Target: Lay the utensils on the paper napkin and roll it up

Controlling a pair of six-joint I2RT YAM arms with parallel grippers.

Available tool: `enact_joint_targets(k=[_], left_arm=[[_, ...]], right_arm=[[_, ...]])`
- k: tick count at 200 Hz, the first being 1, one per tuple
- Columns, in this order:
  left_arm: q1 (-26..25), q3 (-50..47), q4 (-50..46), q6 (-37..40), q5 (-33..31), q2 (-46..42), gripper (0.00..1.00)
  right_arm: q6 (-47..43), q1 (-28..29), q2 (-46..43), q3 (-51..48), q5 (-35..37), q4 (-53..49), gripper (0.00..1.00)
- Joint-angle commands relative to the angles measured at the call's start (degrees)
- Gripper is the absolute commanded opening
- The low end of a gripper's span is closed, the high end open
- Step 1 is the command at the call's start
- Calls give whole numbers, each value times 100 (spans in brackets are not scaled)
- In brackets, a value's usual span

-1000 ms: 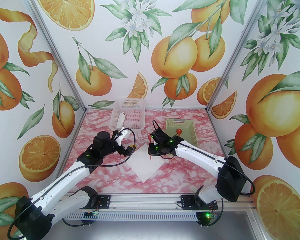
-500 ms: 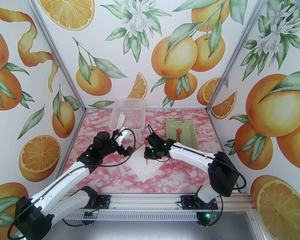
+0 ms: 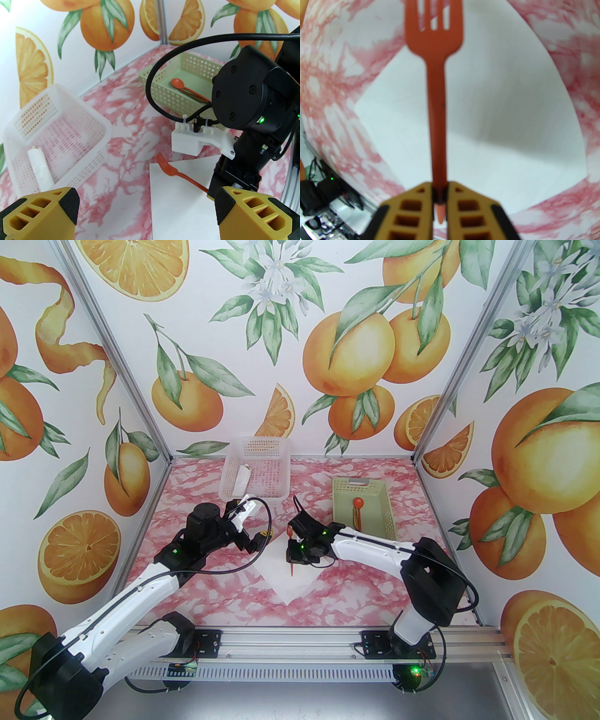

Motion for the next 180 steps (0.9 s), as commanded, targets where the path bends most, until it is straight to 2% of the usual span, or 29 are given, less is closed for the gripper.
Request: enact_joint_targets(k=[1,180], left_arm=[[-32,122,88,61,116,-39,100],[-61,128,70,92,113,-57,100]], right_arm=[[72,74,180,-72,-91,183,14],[170,138,608,-112,-147,397,15]])
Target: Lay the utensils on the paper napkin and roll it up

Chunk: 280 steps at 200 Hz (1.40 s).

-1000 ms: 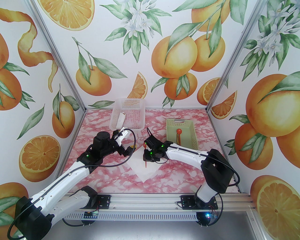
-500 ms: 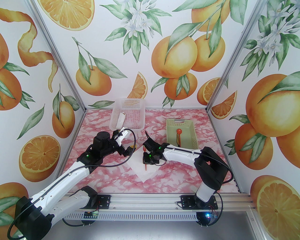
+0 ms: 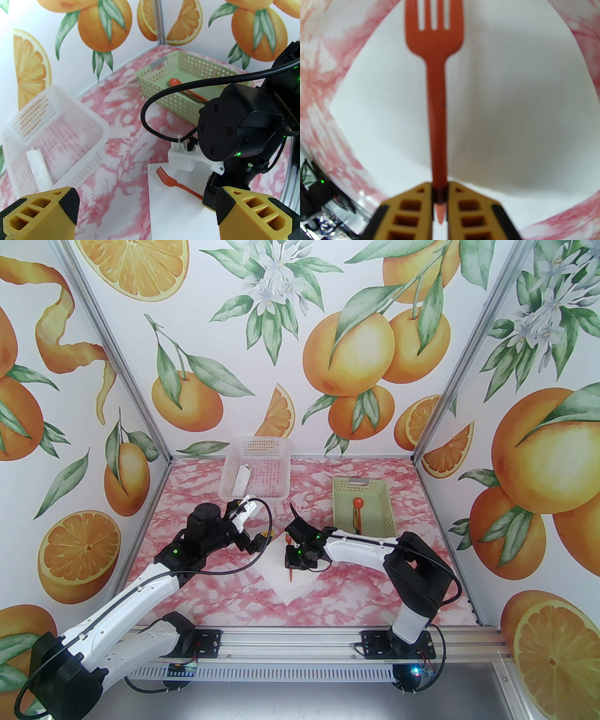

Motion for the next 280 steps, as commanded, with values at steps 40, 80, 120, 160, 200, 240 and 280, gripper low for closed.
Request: enact_joint_targets(k=[40,80,120,160,200,240,280], left_arm=[[-33,131,71,72,91,-65,100],[-37,131,66,81,92,-67,100],[-41,130,66,80,91,-65,100],[-44,124,67,85,93,-70,100],[-43,110,99,63,92,-109,100],[-41,110,117,57,128,-144,100],[-47,33,260,50,434,-259,100]], right_arm=[[61,45,195,-31,-72,113,15],[44,44,170,-25,-47,104,23],[1,42,83,28,25,-16,26],[-76,42,-165,111,211,-240,29],[-273,34,-488,278,534,-591,33],[-506,-65,-812,508,787,-979,36],[-689,-330,-1319,641,906,-1264,38]])
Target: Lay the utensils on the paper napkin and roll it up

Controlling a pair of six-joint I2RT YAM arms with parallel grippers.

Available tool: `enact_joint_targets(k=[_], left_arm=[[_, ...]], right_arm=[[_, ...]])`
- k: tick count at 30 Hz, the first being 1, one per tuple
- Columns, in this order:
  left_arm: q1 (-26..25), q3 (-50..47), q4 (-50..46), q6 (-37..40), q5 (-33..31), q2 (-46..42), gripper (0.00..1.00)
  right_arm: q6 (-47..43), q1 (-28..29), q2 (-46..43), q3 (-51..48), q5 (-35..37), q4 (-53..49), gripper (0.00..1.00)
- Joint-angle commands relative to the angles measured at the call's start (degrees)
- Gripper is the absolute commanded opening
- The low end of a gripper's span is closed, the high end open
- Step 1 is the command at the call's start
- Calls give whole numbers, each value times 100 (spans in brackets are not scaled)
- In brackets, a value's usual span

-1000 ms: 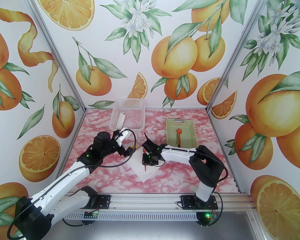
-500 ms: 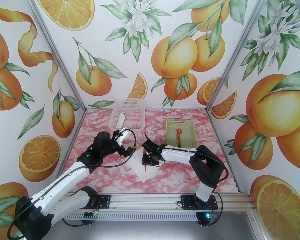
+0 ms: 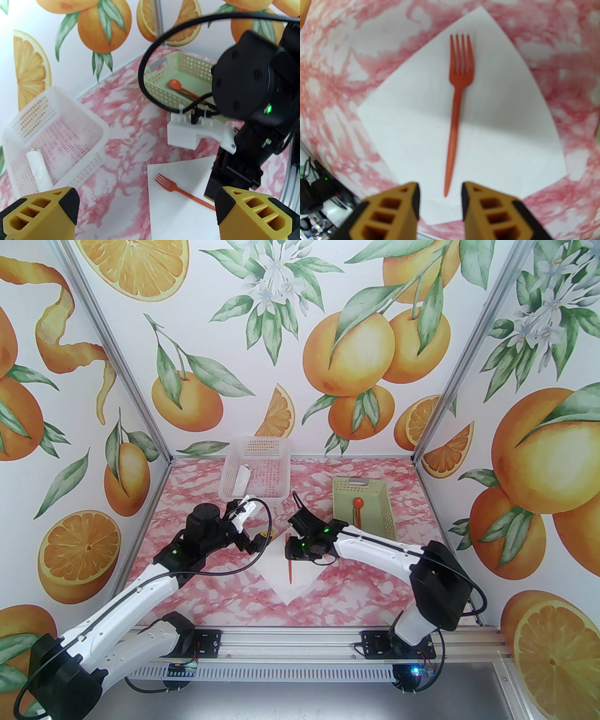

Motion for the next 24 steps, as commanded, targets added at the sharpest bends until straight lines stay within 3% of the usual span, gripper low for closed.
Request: enact_joint_targets(k=[1,10,24], left_arm=[[-42,27,256,46,327,-173,100],[-38,-3,377,43,802,-200,100],[-40,5,379,61,822,-130,100]], right_arm=[[-223,-188,-427,210,278,-376,38],[-693,-959,-1370,235,588,-762,46],[-1796,-2532,-1910,451,1004,-1346,64]])
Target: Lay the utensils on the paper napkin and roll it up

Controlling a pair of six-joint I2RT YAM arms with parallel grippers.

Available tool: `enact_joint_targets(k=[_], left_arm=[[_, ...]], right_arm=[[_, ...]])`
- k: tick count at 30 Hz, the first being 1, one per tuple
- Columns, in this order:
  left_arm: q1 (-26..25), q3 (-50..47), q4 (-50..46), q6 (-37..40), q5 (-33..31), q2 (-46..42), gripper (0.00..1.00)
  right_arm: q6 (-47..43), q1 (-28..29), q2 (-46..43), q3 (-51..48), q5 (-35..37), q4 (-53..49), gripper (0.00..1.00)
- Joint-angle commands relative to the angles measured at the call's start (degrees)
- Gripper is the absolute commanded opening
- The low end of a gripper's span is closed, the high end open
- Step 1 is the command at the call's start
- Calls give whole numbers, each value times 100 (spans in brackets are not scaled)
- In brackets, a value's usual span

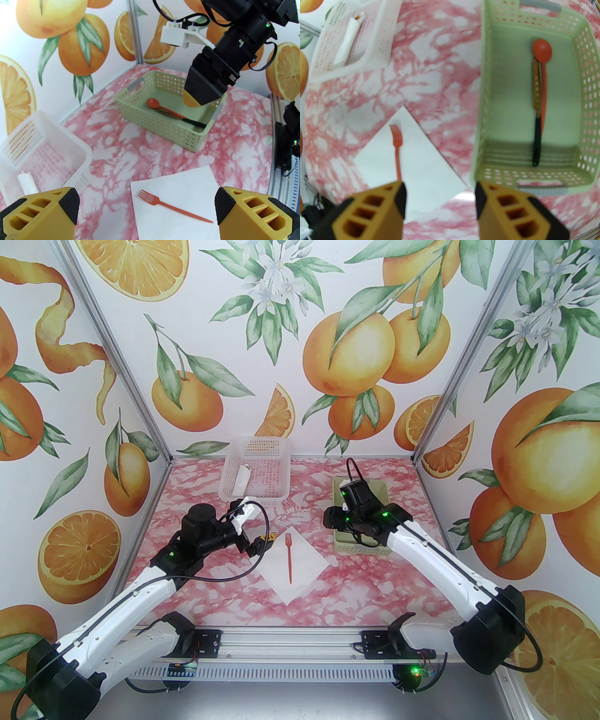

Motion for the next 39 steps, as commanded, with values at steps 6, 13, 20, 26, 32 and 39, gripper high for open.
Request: enact_joint_targets(k=[6,13,20,26,32,39], left_arm=[[-37,2,122,71,111,10,100],[-37,19,107,79,112,46,100],[-40,17,102,93,102,46,100],[-36,17,95,105,99,37,100],[-37,23,84,114,95,37,100],[-38,27,86,127,107,43,100]], right_arm=[[-634,-915,-377,74,391,-208,76],[-797,-1277,-491,-147,400,31,97],[-1013,-1655,-309,-261,251,208,100],[-1039,-1769,-15,-325,117,371,100],[-1136,-1768,388,-306,202,449,100],[-1189,-1764,854,-310,139,599,100]])
